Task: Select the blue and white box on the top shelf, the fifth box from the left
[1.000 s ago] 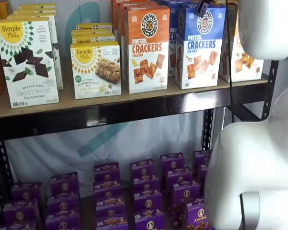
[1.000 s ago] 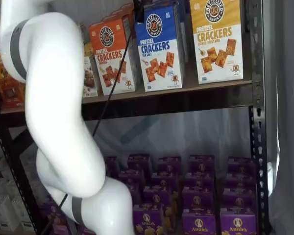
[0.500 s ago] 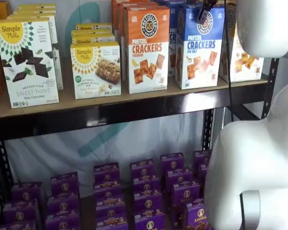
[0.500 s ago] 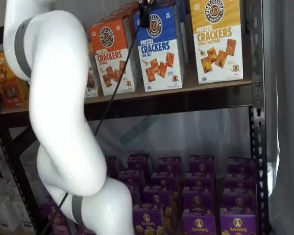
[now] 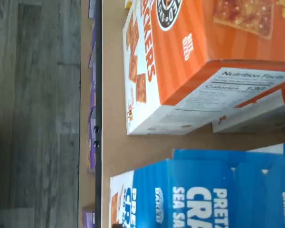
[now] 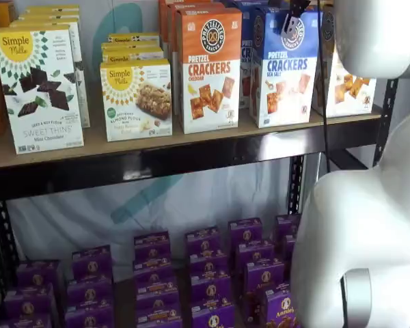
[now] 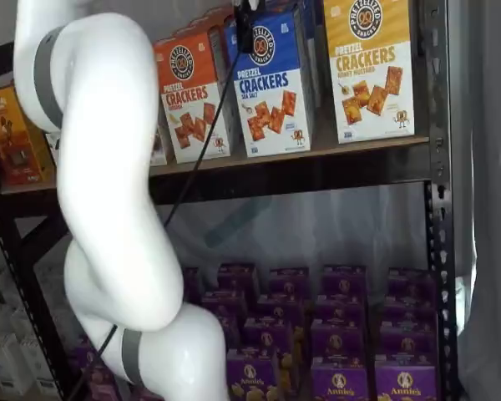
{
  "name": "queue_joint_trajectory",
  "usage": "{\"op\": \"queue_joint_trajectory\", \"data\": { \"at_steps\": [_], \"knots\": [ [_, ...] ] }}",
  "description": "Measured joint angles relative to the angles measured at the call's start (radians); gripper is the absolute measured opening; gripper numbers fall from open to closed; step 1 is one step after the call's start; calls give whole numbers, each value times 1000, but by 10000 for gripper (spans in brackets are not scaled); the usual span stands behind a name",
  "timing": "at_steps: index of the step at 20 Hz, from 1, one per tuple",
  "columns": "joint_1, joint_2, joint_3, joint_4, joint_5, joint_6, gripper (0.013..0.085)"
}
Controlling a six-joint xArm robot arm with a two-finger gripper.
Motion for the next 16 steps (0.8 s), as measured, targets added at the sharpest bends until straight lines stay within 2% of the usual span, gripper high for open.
{"op": "queue_joint_trajectory", "data": {
  "at_steps": [11,16],
  "knots": [
    [30,1,7,-50,18,13,850],
    [32,-4,19,-55,13,12,850]
  ]
}}
